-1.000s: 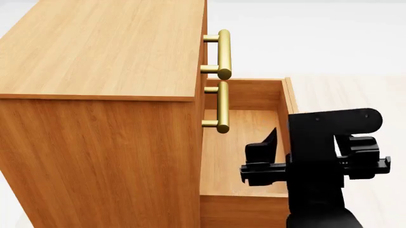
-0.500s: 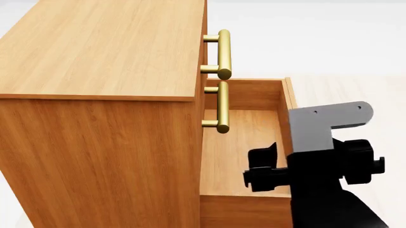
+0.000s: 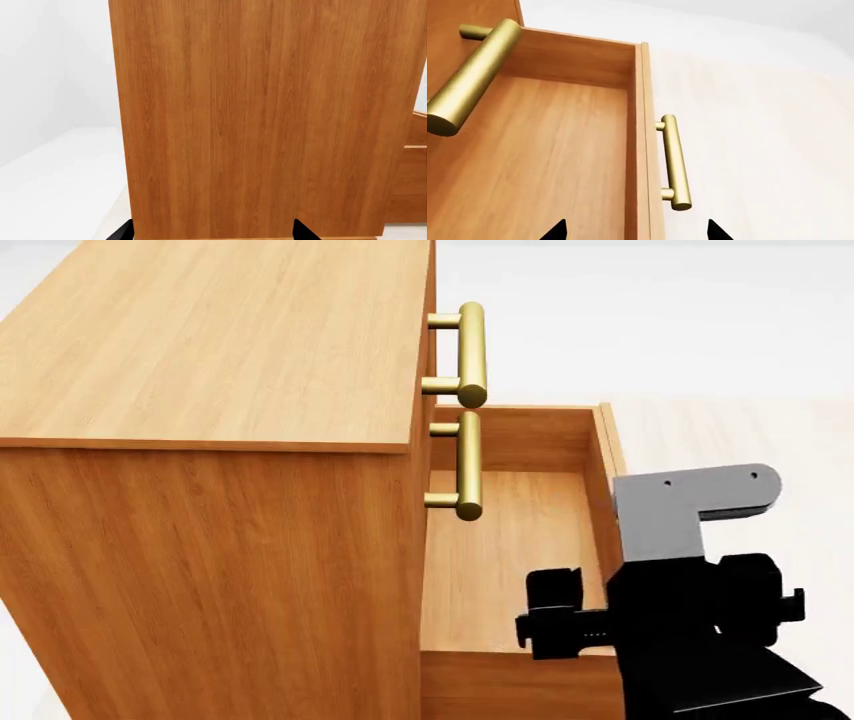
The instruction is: Put the bowl in the bottom drawer of the cabinet and close it.
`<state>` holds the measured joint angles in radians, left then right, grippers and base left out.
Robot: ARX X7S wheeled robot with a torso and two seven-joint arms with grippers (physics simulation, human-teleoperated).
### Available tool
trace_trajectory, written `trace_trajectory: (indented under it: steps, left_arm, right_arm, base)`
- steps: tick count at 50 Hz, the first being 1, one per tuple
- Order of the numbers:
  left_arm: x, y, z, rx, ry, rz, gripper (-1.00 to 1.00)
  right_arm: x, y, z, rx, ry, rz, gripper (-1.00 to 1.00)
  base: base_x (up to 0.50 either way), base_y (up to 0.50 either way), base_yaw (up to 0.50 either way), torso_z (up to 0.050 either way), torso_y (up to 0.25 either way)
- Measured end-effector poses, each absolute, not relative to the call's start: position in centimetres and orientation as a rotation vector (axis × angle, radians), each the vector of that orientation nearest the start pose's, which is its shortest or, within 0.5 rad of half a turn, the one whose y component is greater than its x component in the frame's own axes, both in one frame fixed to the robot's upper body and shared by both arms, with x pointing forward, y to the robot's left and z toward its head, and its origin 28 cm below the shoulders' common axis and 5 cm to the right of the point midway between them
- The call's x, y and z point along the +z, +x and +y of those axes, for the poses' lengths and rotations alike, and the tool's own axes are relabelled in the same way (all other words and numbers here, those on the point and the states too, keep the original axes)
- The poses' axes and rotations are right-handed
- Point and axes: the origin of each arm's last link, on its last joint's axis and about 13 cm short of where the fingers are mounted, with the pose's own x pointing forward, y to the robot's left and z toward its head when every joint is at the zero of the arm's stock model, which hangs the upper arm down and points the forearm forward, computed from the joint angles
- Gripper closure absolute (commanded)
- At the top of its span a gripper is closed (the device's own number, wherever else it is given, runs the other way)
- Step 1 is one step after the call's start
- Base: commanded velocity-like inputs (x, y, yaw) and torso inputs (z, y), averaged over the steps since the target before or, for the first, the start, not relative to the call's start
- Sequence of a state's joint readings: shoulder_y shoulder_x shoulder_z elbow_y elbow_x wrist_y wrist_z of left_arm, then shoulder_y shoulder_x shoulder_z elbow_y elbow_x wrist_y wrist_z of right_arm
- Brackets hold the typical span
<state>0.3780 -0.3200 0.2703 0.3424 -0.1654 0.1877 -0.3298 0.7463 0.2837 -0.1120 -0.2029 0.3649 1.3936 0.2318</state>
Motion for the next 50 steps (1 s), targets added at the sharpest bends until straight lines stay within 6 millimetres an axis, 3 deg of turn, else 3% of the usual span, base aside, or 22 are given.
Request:
trace_trajectory:
  steps: [50]
  left_arm:
    - [3.0, 11.7, 20.8, -0.027, -0.003, -0.075, -1.0]
  right_arm:
    - [15.7, 31.1, -15.1, -0.16, -0.129, 0.593, -1.0]
  base:
    - [0.0, 0.0, 0.0, 0.0, 0.0]
